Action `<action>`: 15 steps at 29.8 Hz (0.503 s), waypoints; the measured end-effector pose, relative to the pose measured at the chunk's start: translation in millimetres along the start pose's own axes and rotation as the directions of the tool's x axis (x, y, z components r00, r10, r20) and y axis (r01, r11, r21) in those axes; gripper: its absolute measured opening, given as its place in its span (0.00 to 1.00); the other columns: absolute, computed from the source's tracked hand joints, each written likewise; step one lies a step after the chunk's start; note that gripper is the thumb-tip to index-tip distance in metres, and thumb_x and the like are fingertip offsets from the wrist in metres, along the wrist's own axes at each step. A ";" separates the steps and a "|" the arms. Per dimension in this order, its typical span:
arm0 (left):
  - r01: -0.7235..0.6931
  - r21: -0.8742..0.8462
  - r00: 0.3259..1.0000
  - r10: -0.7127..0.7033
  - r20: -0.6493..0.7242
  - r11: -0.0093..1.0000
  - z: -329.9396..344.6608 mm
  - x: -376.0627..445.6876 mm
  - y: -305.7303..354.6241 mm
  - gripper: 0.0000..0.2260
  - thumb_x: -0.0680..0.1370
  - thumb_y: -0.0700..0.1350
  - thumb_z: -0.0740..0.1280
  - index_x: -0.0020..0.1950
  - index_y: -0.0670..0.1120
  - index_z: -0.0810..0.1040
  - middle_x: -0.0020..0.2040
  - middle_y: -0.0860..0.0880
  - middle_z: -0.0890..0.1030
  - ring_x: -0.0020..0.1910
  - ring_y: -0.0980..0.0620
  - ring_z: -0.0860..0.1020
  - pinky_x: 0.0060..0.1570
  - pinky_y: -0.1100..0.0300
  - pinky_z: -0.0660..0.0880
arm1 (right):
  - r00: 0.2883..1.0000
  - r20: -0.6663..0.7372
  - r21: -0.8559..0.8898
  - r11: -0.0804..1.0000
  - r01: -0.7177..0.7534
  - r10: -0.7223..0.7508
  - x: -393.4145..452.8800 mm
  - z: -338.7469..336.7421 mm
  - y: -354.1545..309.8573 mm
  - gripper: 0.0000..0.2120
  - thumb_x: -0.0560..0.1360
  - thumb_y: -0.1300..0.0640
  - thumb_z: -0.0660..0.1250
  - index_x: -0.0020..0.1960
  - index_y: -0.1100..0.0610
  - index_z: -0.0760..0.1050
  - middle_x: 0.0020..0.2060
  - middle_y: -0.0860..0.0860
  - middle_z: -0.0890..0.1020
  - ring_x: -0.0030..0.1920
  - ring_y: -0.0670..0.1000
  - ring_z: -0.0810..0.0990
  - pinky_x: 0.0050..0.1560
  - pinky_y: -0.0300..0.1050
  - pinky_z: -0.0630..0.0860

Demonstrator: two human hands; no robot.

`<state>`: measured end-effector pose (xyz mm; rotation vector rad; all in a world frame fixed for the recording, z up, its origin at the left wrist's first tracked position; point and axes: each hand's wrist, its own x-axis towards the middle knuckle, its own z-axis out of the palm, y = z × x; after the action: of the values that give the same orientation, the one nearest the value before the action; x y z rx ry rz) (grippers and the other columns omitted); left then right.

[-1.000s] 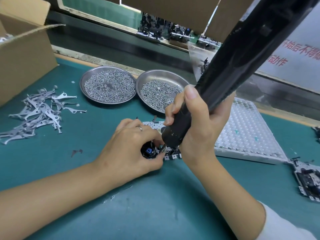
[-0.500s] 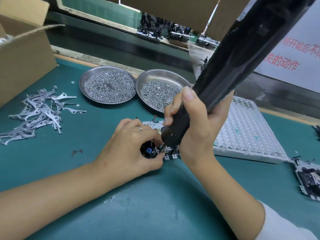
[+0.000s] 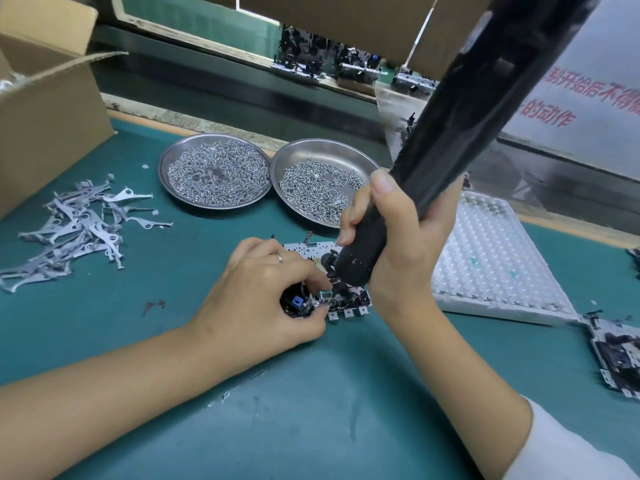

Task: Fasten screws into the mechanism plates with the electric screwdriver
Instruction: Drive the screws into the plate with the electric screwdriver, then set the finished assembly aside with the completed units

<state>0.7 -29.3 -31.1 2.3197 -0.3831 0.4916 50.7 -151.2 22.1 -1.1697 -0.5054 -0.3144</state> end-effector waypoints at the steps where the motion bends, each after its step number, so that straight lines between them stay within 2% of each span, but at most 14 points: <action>1: -0.002 0.001 1.000 0.002 0.004 1.000 0.0 0.3 0.3 0.09 0.64 0.53 0.70 0.41 0.52 0.83 0.36 0.60 0.80 0.40 0.56 0.73 0.55 0.60 0.65 | 1.000 0.009 0.001 1.000 -0.015 0.015 0.3 -0.3 1.1 0.12 0.70 0.57 0.65 0.47 0.53 0.62 0.24 0.50 0.71 0.21 0.51 0.70 0.25 0.39 0.68; 7: -0.016 0.022 1.000 0.016 0.007 1.000 -0.1 -0.4 -0.7 0.09 0.64 0.51 0.72 0.42 0.53 0.82 0.36 0.61 0.80 0.39 0.57 0.72 0.57 0.57 0.66 | 0.999 0.041 -0.028 0.999 -0.034 0.035 -2.5 -7.1 1.1 0.13 0.71 0.56 0.67 0.49 0.52 0.64 0.28 0.52 0.73 0.24 0.51 0.72 0.27 0.42 0.71; 9: -0.039 0.027 0.999 0.038 0.003 0.999 -2.8 2.0 -1.4 0.12 0.65 0.55 0.71 0.45 0.52 0.82 0.36 0.61 0.80 0.38 0.58 0.73 0.56 0.57 0.67 | 1.000 0.027 -0.098 0.995 0.019 -0.016 -1.0 -9.7 -3.2 0.19 0.71 0.55 0.67 0.58 0.57 0.64 0.34 0.55 0.74 0.30 0.54 0.75 0.33 0.47 0.75; 11: -0.011 -0.077 0.998 0.006 -0.059 0.997 -7.9 5.7 -1.0 0.14 0.67 0.58 0.67 0.46 0.51 0.82 0.36 0.60 0.80 0.38 0.61 0.74 0.53 0.64 0.68 | 0.992 -0.074 -0.160 0.983 0.094 -0.107 1.4 -16.5 -7.5 0.26 0.71 0.53 0.65 0.65 0.58 0.62 0.41 0.54 0.74 0.40 0.52 0.76 0.44 0.47 0.75; 13: 0.046 -0.223 0.985 -0.082 -0.153 0.974 -13.4 9.6 -2.4 0.12 0.70 0.59 0.63 0.45 0.54 0.80 0.36 0.59 0.80 0.39 0.61 0.76 0.48 0.69 0.68 | 0.937 -0.296 -0.244 0.963 0.114 -0.186 -1.2 -24.4 -7.6 0.17 0.72 0.52 0.63 0.59 0.52 0.66 0.41 0.47 0.71 0.44 0.48 0.73 0.46 0.45 0.72; 15: 0.089 -0.298 0.956 -0.166 -0.242 0.950 -16.6 13.1 -7.1 0.10 0.72 0.59 0.60 0.46 0.57 0.78 0.38 0.57 0.81 0.40 0.59 0.77 0.45 0.69 0.69 | 0.895 -0.412 -0.350 0.937 0.017 -0.170 -13.2 -28.3 -2.6 0.08 0.73 0.55 0.63 0.51 0.49 0.66 0.40 0.46 0.71 0.43 0.49 0.72 0.45 0.45 0.70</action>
<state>11.2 -14.3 -18.3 1.9546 -0.1588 0.6287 44.3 -178.8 8.7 -1.3583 -0.1092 -0.7557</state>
